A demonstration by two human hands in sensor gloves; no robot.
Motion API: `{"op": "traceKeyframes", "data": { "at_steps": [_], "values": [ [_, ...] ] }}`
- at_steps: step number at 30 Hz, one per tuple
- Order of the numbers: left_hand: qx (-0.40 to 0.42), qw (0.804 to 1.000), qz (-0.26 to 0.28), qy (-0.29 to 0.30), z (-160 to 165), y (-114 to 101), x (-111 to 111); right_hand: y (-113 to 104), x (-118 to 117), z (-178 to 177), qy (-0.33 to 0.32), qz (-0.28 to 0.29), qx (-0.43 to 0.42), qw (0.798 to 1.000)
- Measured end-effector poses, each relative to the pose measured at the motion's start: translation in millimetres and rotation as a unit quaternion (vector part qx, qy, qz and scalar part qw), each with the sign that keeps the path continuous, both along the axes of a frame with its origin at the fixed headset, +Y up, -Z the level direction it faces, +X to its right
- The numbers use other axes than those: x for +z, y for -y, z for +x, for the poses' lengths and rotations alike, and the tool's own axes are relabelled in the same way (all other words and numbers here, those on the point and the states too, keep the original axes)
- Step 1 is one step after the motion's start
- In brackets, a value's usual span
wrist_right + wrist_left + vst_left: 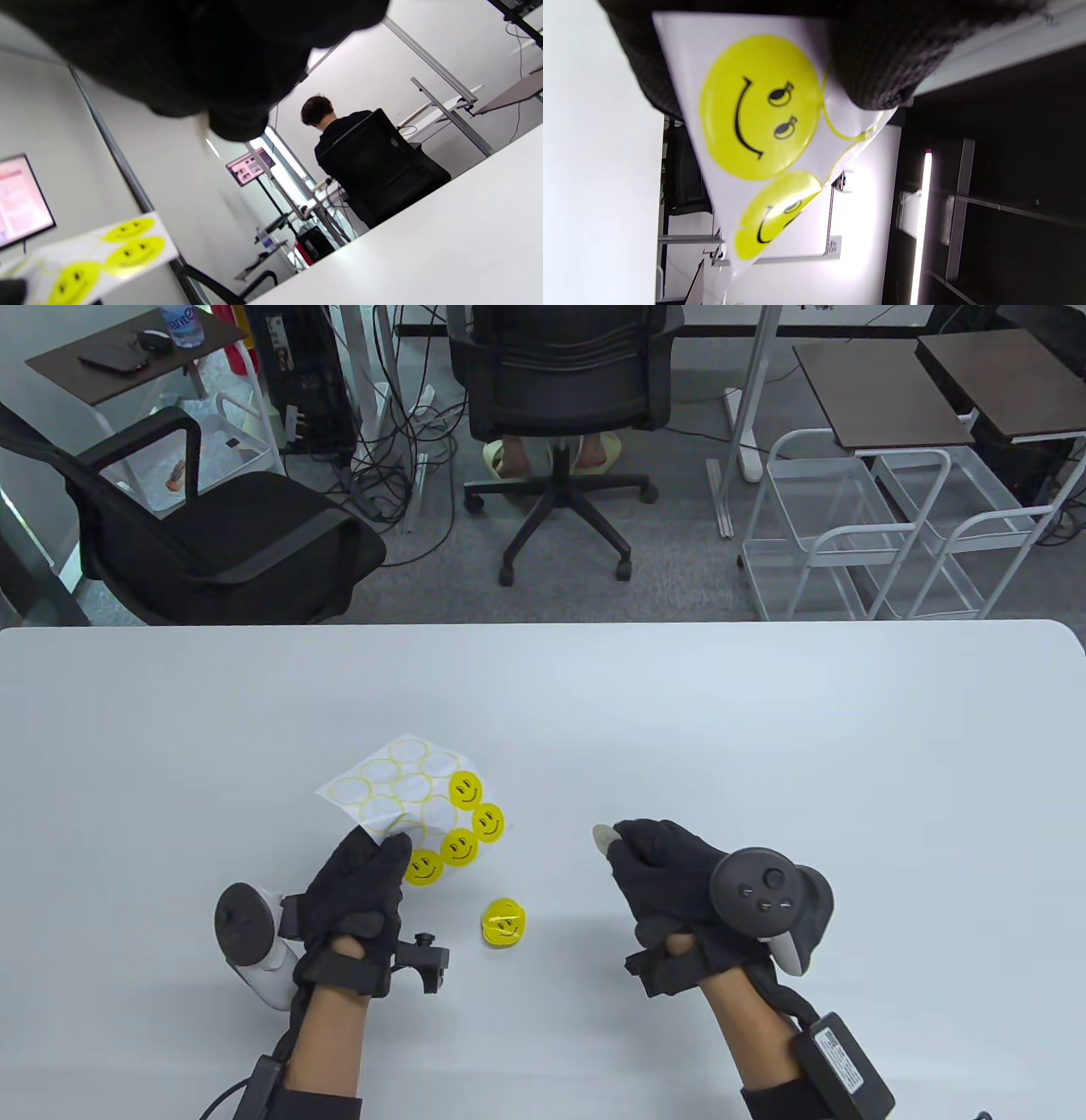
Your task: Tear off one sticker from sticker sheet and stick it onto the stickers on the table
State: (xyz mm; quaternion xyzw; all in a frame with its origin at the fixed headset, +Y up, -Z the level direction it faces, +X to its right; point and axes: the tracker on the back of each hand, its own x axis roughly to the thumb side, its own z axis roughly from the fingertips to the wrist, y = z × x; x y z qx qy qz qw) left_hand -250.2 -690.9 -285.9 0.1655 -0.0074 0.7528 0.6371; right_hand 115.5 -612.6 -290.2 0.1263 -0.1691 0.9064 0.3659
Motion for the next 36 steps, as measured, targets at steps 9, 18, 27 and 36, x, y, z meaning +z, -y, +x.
{"op": "traceKeyframes", "data": {
  "at_steps": [9, 18, 27, 36],
  "values": [
    [0.043, 0.996, -0.019, -0.076, -25, 7, 4, 15, -26, -84, -0.020, -0.004, 0.208, 0.978],
    [0.063, 0.994, -0.030, -0.085, -31, 11, 2, 80, -25, -141, -0.085, -0.003, 0.361, 0.929],
    [0.059, 0.994, -0.039, -0.082, -31, 12, 1, 117, -16, -158, -0.132, -0.008, 0.437, 0.890],
    [0.053, 0.995, -0.044, -0.071, -29, 12, -1, 117, -13, -164, -0.185, -0.106, 0.466, 0.859]
  ]
}}
